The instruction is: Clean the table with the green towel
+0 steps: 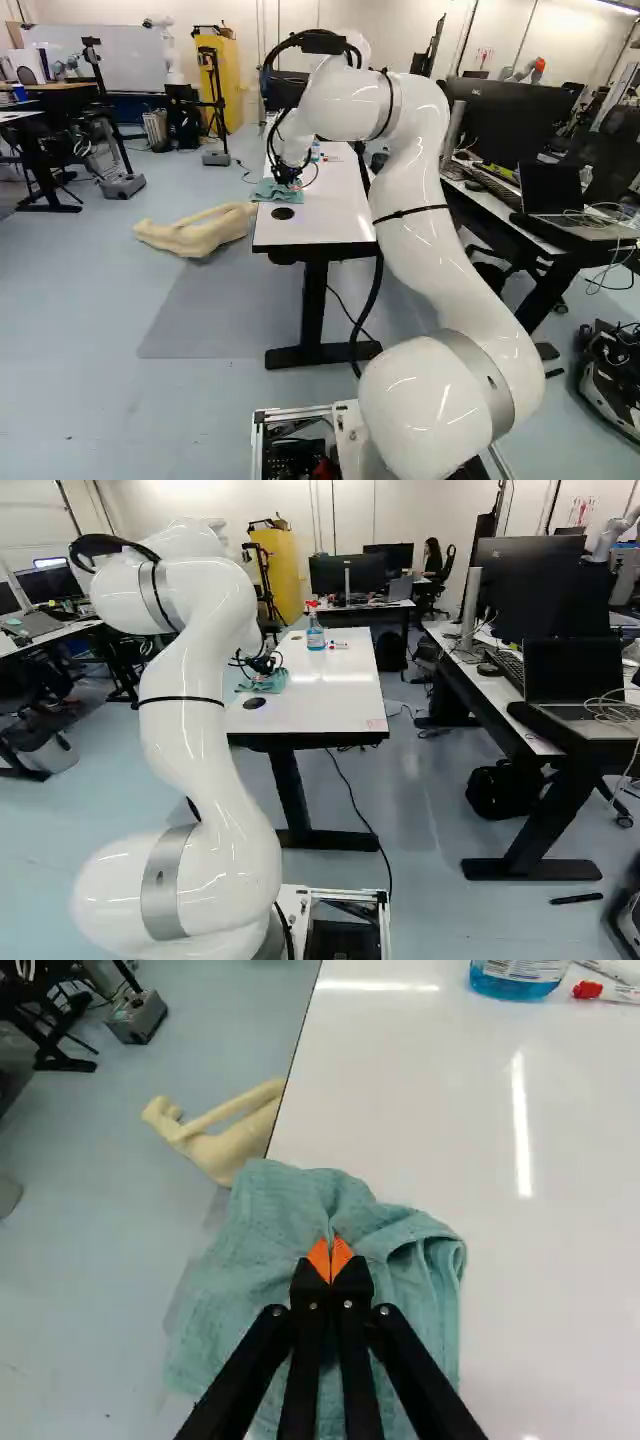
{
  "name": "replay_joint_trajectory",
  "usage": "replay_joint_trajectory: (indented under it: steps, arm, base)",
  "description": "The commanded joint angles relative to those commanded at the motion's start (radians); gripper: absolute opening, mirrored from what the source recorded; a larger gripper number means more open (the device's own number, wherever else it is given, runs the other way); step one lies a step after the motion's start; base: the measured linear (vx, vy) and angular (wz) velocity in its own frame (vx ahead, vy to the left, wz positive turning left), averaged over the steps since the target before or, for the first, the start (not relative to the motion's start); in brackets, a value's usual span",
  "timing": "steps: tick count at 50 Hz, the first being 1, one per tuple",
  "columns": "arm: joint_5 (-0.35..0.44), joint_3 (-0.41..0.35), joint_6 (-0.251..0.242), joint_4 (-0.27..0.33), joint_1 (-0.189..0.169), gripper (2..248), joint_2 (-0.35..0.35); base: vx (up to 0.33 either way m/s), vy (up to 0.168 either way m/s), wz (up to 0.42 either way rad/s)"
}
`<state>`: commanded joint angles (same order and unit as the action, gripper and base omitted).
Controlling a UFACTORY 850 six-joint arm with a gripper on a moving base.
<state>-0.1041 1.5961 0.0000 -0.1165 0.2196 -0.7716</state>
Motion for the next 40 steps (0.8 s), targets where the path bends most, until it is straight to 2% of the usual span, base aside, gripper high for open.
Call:
replay_joint_trajectory:
  steps: [23, 40]
  arm:
    - [0.0, -0.059, 0.0, 0.0, -0.05, 21, 0.041]
    - [0.0, -0.156, 0.0, 0.0, -0.045, 21, 0.109]
  base:
    - [0.0, 0.0, 0.0]
    - [0.0, 0.0, 0.0]
